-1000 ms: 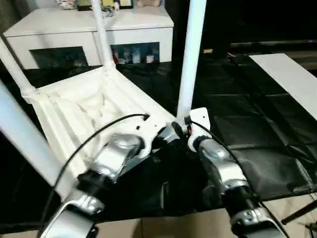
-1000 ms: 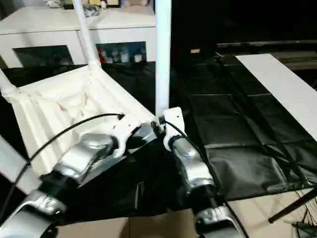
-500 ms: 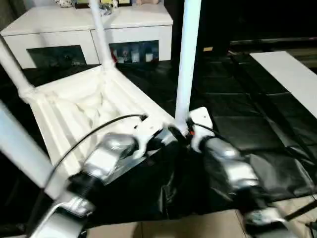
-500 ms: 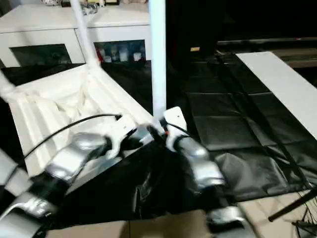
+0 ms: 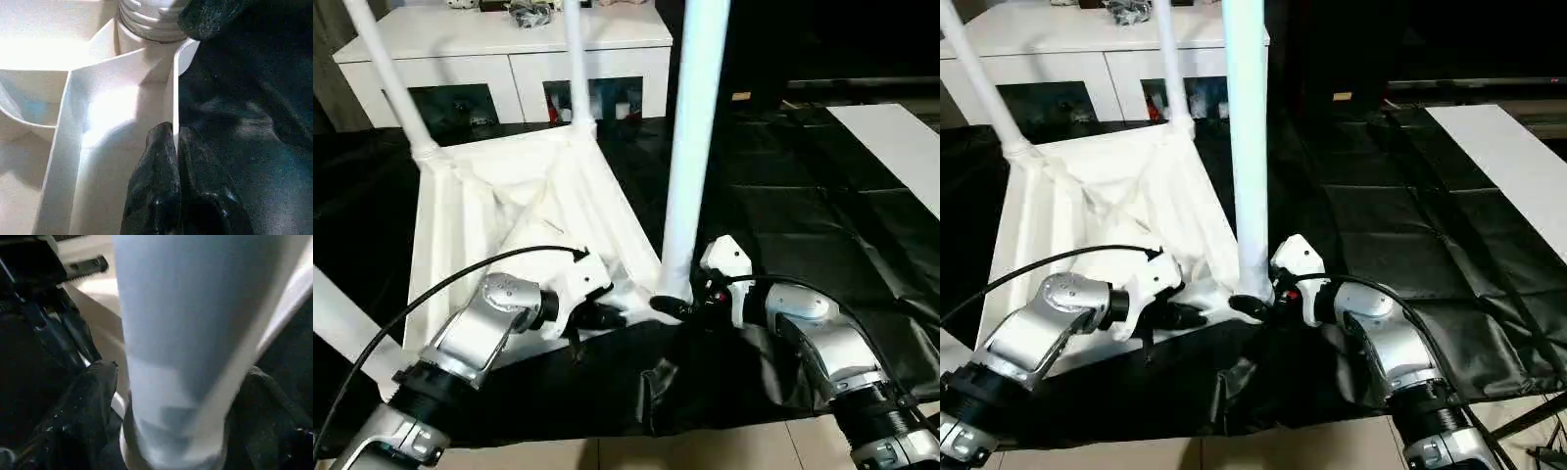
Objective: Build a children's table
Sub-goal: Rotate leg to tighten
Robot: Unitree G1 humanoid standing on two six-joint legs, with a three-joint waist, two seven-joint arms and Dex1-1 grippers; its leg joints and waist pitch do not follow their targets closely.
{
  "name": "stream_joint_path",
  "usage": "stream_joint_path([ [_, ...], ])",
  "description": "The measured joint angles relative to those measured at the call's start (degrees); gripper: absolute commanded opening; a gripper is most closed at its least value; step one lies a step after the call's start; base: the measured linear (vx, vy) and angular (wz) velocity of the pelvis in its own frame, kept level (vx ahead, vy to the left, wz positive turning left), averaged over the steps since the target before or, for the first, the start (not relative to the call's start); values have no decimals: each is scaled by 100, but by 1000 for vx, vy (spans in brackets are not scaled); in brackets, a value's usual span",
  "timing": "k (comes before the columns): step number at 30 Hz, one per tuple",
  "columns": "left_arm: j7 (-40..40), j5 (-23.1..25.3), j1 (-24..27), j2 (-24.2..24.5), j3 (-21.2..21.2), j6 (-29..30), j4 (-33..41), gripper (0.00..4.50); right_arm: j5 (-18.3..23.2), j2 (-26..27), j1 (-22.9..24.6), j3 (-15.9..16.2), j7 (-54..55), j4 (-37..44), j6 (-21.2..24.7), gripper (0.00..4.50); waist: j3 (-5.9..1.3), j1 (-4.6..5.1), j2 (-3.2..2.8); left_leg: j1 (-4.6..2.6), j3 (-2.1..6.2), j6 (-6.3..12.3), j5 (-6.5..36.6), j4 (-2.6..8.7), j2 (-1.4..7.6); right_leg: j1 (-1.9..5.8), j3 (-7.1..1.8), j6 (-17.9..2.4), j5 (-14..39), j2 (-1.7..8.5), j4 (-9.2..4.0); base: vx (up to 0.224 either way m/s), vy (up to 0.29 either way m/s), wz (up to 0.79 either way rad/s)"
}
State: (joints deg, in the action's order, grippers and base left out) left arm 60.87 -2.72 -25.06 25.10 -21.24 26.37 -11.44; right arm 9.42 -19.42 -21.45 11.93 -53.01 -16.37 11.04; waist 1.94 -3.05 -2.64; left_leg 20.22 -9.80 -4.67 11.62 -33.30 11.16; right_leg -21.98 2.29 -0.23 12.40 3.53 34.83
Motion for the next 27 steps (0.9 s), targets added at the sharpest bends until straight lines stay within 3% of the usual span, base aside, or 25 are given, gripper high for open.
stream_joint_path([
  [4, 24, -13, 12, 20, -1, 33, 36, 0, 2, 3, -1, 23, -66, -3, 12, 344, 0, -7, 0, 1, 0, 0, 0, 0, 0, 0, 1, 0, 0, 0, 0, 0, 0, 0],
  [14, 124, -13, 65, 73, -5, 120, 157, 0, -64, -177, -1, 116, -250, -2, -55, 253, -1, -21, 1, -1, 0, 0, 0, -4, 0, 1, 0, 0, 0, 0, 4, 0, 0, 0],
  [23, 75, 13, 64, 37, 1, 254, 154, 0, -109, -53, -6, 118, -41, -46, -8, 247, -4, 5, 5, -8, 0, 0, 0, -13, 1, 8, -3, 0, 0, -1, 16, 0, 0, 0],
  [27, -563, 138, -154, -405, 110, 364, -254, 0, -264, 417, -80, -164, 1001, -263, 258, 247, -6, 74, 8, -23, 0, -3, -1, -20, -3, 35, -9, -16, -21, 0, 18, 0, 0, 0],
])
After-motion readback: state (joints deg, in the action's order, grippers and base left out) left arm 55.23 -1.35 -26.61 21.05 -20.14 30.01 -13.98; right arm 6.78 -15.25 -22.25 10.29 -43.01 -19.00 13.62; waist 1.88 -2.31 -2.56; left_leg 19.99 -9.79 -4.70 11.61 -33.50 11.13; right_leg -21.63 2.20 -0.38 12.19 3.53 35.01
